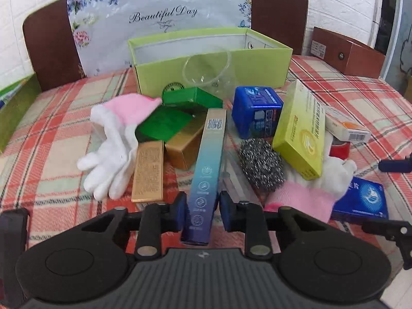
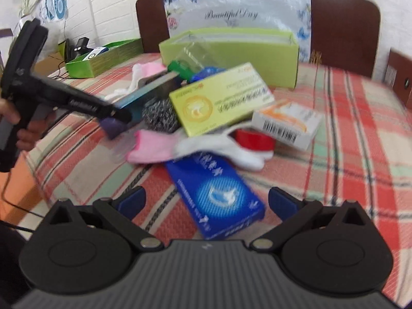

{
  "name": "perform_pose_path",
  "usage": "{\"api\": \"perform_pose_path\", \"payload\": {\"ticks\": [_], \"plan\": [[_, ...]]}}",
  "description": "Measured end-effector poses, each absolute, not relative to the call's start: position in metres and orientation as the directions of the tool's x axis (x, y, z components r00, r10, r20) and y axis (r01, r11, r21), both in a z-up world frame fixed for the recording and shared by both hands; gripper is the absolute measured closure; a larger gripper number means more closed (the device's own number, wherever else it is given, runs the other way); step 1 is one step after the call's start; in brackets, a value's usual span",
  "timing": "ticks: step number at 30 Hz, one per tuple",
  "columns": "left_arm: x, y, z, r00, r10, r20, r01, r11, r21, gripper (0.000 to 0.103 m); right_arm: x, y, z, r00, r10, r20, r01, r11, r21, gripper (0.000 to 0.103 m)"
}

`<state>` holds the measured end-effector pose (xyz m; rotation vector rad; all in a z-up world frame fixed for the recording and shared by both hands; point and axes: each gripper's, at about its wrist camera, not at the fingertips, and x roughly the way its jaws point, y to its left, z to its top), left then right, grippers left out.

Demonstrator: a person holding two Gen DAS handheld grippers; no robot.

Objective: Organize objects
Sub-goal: 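Grasp the blue medicine box with the right tool while the left tool grasps the slim blue-green box, then carry both boxes into the lime-green box and open both tools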

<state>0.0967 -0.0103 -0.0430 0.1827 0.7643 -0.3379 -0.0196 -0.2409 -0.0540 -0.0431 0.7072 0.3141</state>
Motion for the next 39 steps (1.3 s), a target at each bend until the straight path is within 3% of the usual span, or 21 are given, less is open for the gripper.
{"api": "perform_pose_path", "payload": {"ticks": [2, 4, 6, 9, 10, 12, 13, 15, 20, 27, 34, 39], "plan": [[0.105, -0.016, -0.043, 0.674, -0.239, -0.699, 0.370, 0.928, 0.039, 0.073, -0.011, -0.236, -0.055, 0.738, 0.219, -0.638, -0.290, 0.957, -0.007, 0.000], [0.113, -0.022, -0.043, 0.674, -0.252, -0.695, 0.375, 0.927, 0.027, 0.072, 0.002, -0.234, -0.061, 0.714, 0.215, -0.666, -0.302, 0.953, -0.016, 0.020], [0.118, -0.026, -0.044, 0.676, -0.253, -0.692, 0.379, 0.925, 0.033, 0.069, 0.003, -0.232, -0.067, 0.678, 0.232, -0.698, -0.302, 0.953, 0.023, 0.029], [0.124, -0.035, -0.049, 0.680, -0.241, -0.692, 0.386, 0.921, 0.059, 0.051, -0.014, -0.226, -0.068, 0.684, 0.213, -0.697, -0.286, 0.958, 0.012, 0.037], [0.126, -0.038, -0.051, 0.681, -0.237, -0.692, 0.390, 0.918, 0.069, 0.051, -0.019, -0.225, -0.068, 0.686, 0.209, -0.697, -0.278, 0.960, 0.014, 0.040], [0.126, -0.039, -0.053, 0.678, -0.253, -0.690, 0.410, 0.909, 0.069, 0.062, -0.030, -0.222, -0.064, 0.693, 0.199, -0.693, -0.261, 0.965, 0.016, 0.044], [0.125, -0.037, -0.052, 0.668, -0.268, -0.694, 0.422, 0.905, 0.056, 0.077, -0.035, -0.220, -0.061, 0.694, 0.193, -0.694, -0.259, 0.966, 0.010, 0.045], [0.121, -0.032, -0.047, 0.640, -0.294, -0.710, 0.426, 0.905, 0.009, 0.080, -0.045, -0.215, -0.053, 0.694, 0.208, -0.689, -0.275, 0.961, 0.014, 0.046], [0.090, -0.015, -0.029, 0.662, -0.323, -0.676, 0.434, 0.901, -0.006, 0.080, -0.068, -0.210, -0.022, 0.719, 0.289, -0.632, -0.321, 0.945, 0.067, 0.047], [0.070, 0.006, 0.035, 0.757, -0.366, -0.541, 0.424, 0.906, -0.019, 0.080, -0.055, -0.204, 0.024, 0.792, 0.352, -0.499, -0.375, 0.925, 0.056, 0.047], [0.129, 0.003, 0.083, 0.796, -0.377, -0.473, 0.371, 0.922, -0.110, 0.080, 0.026, -0.208, 0.064, 0.881, 0.303, -0.363, -0.316, 0.948, 0.025, 0.047], [0.202, -0.012, 0.085, 0.792, -0.347, -0.503, 0.317, 0.937, -0.148, 0.080, 0.115, -0.206, 0.075, 0.898, 0.219, -0.382, -0.229, 0.973, 0.019, 0.047]]}}
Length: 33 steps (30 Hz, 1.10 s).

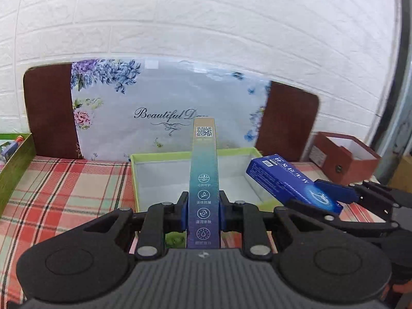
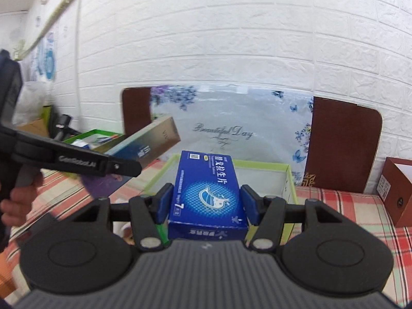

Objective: Organize objects
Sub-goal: 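Carry both boxes into the lime-green box and open both tools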

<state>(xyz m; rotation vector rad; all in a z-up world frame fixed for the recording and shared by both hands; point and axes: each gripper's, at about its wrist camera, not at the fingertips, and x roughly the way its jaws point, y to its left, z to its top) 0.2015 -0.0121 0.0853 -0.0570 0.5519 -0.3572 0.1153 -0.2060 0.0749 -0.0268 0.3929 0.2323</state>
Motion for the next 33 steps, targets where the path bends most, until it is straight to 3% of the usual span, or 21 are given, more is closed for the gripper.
{"api": "perform_pose_path", "payload": {"ticks": [6, 11, 15, 16, 17, 19, 23, 26, 33], "plan": [[0.278, -0.021, 0.058, 0.761, -0.320, -0.564, 0.272, 0.947, -0.170, 0.080, 0.221, -0.199, 0.044, 0.869, 0.150, -0.472, -0.173, 0.985, -0.005, 0.047], [0.306, -0.026, 0.036, 0.749, -0.286, -0.598, 0.274, 0.955, -0.113, 0.080, 0.274, -0.191, 0.009, 0.834, 0.134, -0.536, -0.174, 0.984, -0.025, 0.047], [0.309, -0.023, 0.021, 0.767, -0.297, -0.569, 0.284, 0.952, -0.115, 0.079, 0.296, -0.189, -0.011, 0.802, 0.145, -0.580, -0.177, 0.984, 0.000, 0.046], [0.308, -0.022, 0.020, 0.775, -0.297, -0.558, 0.281, 0.953, -0.116, 0.066, 0.300, -0.188, -0.016, 0.792, 0.160, -0.589, -0.187, 0.982, 0.016, 0.046], [0.307, -0.021, 0.020, 0.778, -0.292, -0.556, 0.275, 0.954, -0.116, 0.041, 0.303, -0.189, -0.019, 0.784, 0.174, -0.596, -0.196, 0.980, 0.029, 0.046], [0.304, -0.017, 0.022, 0.798, -0.271, -0.538, 0.250, 0.962, -0.112, 0.026, 0.304, -0.189, -0.024, 0.773, 0.179, -0.608, -0.206, 0.978, 0.027, 0.026], [0.289, -0.006, 0.042, 0.829, -0.259, -0.496, 0.217, 0.966, -0.143, 0.026, 0.294, -0.194, -0.018, 0.782, 0.162, -0.602, -0.210, 0.978, -0.009, 0.016], [0.262, 0.005, 0.063, 0.858, -0.245, -0.451, 0.190, 0.968, -0.165, 0.020, 0.271, -0.206, 0.005, 0.824, 0.128, -0.552, -0.177, 0.984, -0.035, 0.000], [0.175, 0.017, 0.089, 0.878, -0.248, -0.409, 0.183, 0.964, -0.192, 0.012, 0.172, -0.225, 0.069, 0.915, 0.124, -0.384, -0.123, 0.992, 0.028, 0.000]]}}
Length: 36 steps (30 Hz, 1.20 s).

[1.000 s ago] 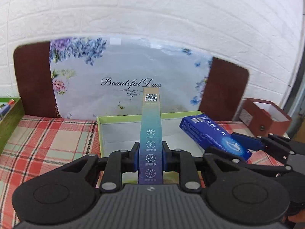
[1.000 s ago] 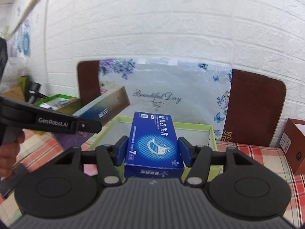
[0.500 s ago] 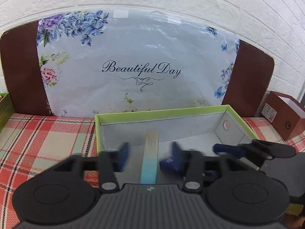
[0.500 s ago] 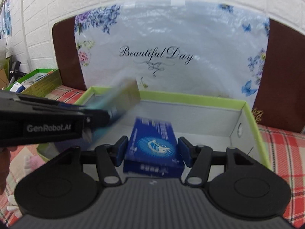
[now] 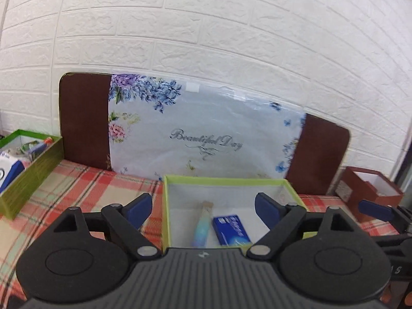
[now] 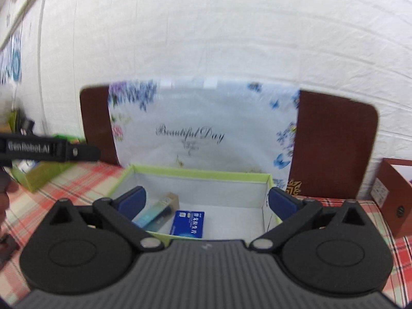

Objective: Organize objects
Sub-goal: 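Carry both boxes into the lime-green box and open both tools, then grasp the clear plastic tube with the right tool while the left tool grasps the tan box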

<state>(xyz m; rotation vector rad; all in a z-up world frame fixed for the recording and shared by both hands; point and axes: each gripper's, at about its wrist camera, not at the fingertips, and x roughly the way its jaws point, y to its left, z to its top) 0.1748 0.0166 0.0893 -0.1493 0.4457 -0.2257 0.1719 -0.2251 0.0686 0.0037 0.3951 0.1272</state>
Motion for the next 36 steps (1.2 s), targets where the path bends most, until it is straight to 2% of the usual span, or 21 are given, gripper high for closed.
{"api": "perform_pose_path", "payload": {"ticks": [7, 11, 15, 18, 24, 26, 28, 29, 31, 33, 35, 36], "plan": [[0.093, 0.023, 0.068, 0.893, -0.219, -0.393, 0.163, 0.972, -0.171, 0.003, 0.078, -0.217, 0.089, 0.940, 0.105, -0.324, -0.104, 0.994, 0.020, 0.000], [0.066, 0.030, 0.043, 0.875, -0.208, -0.438, 0.142, 0.974, -0.179, 0.003, 0.036, -0.211, 0.071, 0.940, 0.104, -0.324, -0.100, 0.995, 0.029, 0.000], [0.051, 0.034, 0.017, 0.864, -0.161, -0.477, 0.118, 0.986, -0.119, 0.003, 0.010, -0.212, 0.044, 0.921, 0.142, -0.364, -0.111, 0.988, 0.105, 0.000], [0.044, 0.041, 0.000, 0.837, -0.183, -0.515, 0.130, 0.982, -0.139, 0.003, -0.003, -0.209, 0.018, 0.903, 0.171, -0.395, -0.112, 0.979, 0.168, 0.000], [0.037, 0.046, -0.026, 0.815, -0.176, -0.553, 0.140, 0.984, -0.107, 0.003, -0.015, -0.178, -0.029, 0.848, 0.167, -0.503, -0.137, 0.986, 0.095, 0.000], [0.037, 0.051, -0.028, 0.821, -0.164, -0.547, 0.135, 0.987, -0.092, 0.003, -0.011, -0.161, -0.039, 0.819, 0.184, -0.544, -0.166, 0.983, 0.082, 0.005], [0.039, 0.057, -0.028, 0.826, -0.158, -0.541, 0.128, 0.987, -0.093, 0.003, -0.008, -0.144, -0.046, 0.804, 0.208, -0.557, -0.206, 0.976, 0.067, 0.026], [0.042, 0.059, -0.027, 0.825, -0.163, -0.541, 0.132, 0.987, -0.095, 0.005, -0.004, -0.136, -0.049, 0.794, 0.219, -0.568, -0.226, 0.972, 0.059, 0.031], [0.049, 0.060, -0.028, 0.823, -0.185, -0.537, 0.154, 0.983, -0.102, 0.007, 0.008, -0.123, -0.055, 0.766, 0.244, -0.595, -0.266, 0.963, 0.052, 0.048], [0.060, 0.056, -0.031, 0.815, -0.216, -0.538, 0.189, 0.976, -0.105, 0.012, 0.022, -0.114, -0.063, 0.736, 0.254, -0.627, -0.279, 0.958, 0.060, 0.052], [0.074, 0.050, -0.038, 0.802, -0.225, -0.554, 0.202, 0.974, -0.104, 0.027, 0.033, -0.107, -0.070, 0.729, 0.224, -0.647, -0.254, 0.966, 0.048, 0.053], [0.083, 0.046, -0.042, 0.791, -0.227, -0.568, 0.201, 0.973, -0.110, 0.031, 0.037, -0.105, -0.072, 0.731, 0.209, -0.649, -0.240, 0.970, 0.042, 0.056]]}}
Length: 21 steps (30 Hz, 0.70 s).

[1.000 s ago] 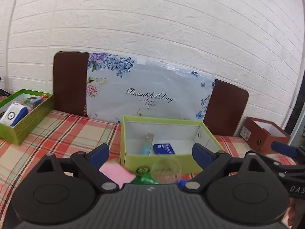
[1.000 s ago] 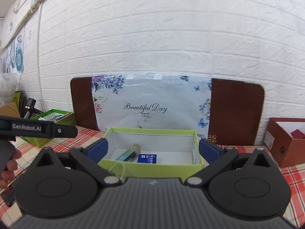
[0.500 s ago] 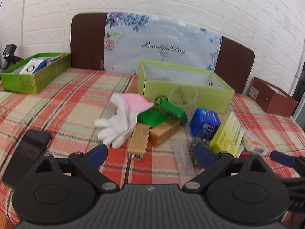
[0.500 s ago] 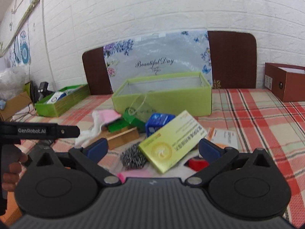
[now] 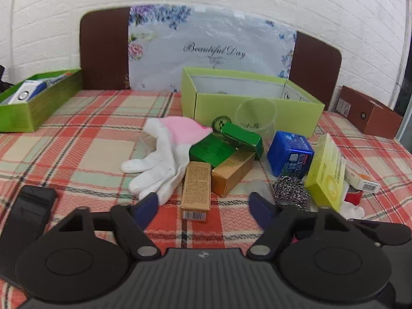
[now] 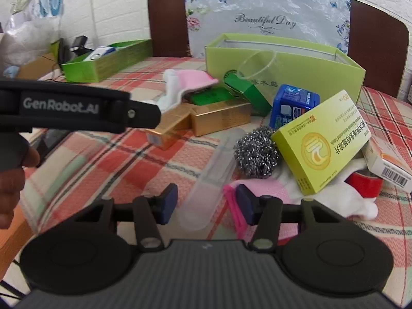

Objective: Organize objects
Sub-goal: 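Grasp the clear plastic tube with the right tool while the left tool grasps the tan box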

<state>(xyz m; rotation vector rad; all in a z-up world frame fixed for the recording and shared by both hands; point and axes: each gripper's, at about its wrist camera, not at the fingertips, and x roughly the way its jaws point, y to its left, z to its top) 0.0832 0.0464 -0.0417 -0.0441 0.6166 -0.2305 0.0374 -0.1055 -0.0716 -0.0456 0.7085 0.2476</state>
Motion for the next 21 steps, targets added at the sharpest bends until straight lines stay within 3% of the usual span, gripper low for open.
{"api": "perform_pose_path", "payload": {"ticks": [4, 9, 11, 17, 21], "plan": [[0.107, 0.040, -0.051, 0.777, -0.224, -0.588, 0.185, 0.975, -0.126, 0.034, 0.038, -0.101, -0.073, 0.741, 0.183, -0.646, -0.241, 0.971, -0.002, 0.069], [0.125, 0.034, -0.059, 0.772, -0.179, -0.610, 0.159, 0.983, -0.087, 0.037, 0.016, -0.114, -0.068, 0.714, 0.234, -0.660, -0.309, 0.951, 0.003, 0.071], [0.130, 0.035, -0.063, 0.745, -0.201, -0.636, 0.174, 0.979, -0.105, 0.069, 0.006, -0.119, -0.066, 0.703, 0.241, -0.669, -0.326, 0.945, -0.002, 0.071], [0.109, 0.038, -0.063, 0.730, -0.209, -0.651, 0.199, 0.976, -0.089, 0.070, -0.006, -0.128, -0.065, 0.692, 0.255, -0.675, -0.335, 0.942, 0.013, 0.068], [0.074, 0.046, -0.058, 0.720, -0.199, -0.664, 0.226, 0.973, -0.047, 0.070, -0.002, -0.128, -0.062, 0.697, 0.258, -0.669, -0.327, 0.945, 0.023, 0.059]]}}
